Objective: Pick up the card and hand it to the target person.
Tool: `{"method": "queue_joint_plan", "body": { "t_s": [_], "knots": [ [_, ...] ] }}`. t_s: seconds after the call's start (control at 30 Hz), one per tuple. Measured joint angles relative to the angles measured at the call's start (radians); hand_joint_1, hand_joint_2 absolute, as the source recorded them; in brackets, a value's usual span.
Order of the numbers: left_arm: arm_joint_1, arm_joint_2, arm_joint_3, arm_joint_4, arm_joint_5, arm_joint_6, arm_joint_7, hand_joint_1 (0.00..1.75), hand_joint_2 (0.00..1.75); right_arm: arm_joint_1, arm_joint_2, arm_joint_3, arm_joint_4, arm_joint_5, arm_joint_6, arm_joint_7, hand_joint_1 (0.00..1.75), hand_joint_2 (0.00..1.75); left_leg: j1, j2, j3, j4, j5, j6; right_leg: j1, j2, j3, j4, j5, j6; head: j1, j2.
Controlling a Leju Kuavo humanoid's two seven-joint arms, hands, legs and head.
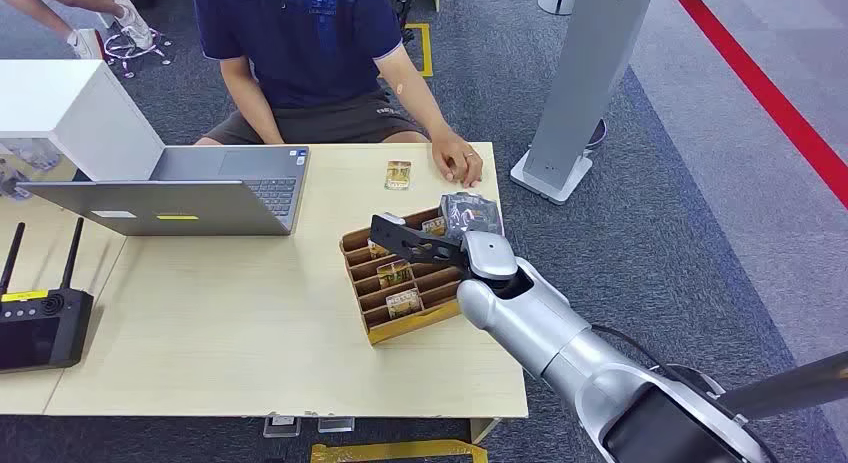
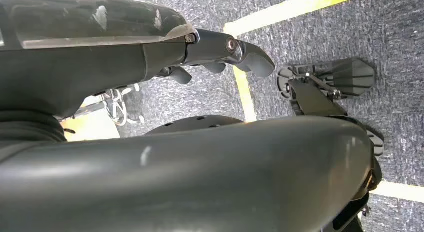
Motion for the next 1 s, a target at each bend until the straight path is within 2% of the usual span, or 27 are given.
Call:
{"method": "queue_joint_plan", "body": {
  "t_s": [0.43, 0.8, 1.0],
  "knots": [
    [0.000, 0.000, 0.000, 0.000, 0.000, 0.001, 0.000, 0.00, 0.00, 0.000, 0.000, 0.003, 0.012, -0.008, -0.007, -0.002, 0.83, 1.75, 0.000, 0.000, 0.000, 0.000, 0.000, 0.000, 0.000, 0.000, 0.000, 0.000, 0.000, 0.000, 0.000, 0.000],
    [-0.001, 0.000, -0.001, 0.000, 0.000, 0.001, 0.000, 0.00, 0.00, 0.000, 0.000, 0.006, 0.012, -0.010, -0.006, 0.007, 1.08, 1.75, 0.000, 0.000, 0.000, 0.000, 0.000, 0.000, 0.000, 0.000, 0.000, 0.000, 0.000, 0.000, 0.000, 0.000],
    [-0.001, 0.000, -0.001, 0.000, 0.003, -0.002, 0.000, 0.00, 0.00, 0.000, 0.000, 0.009, 0.012, -0.008, -0.006, 0.008, 1.13, 1.75, 0.000, 0.000, 0.000, 0.000, 0.000, 0.000, 0.000, 0.000, 0.000, 0.000, 0.000, 0.000, 0.000, 0.000]
  ]
}}
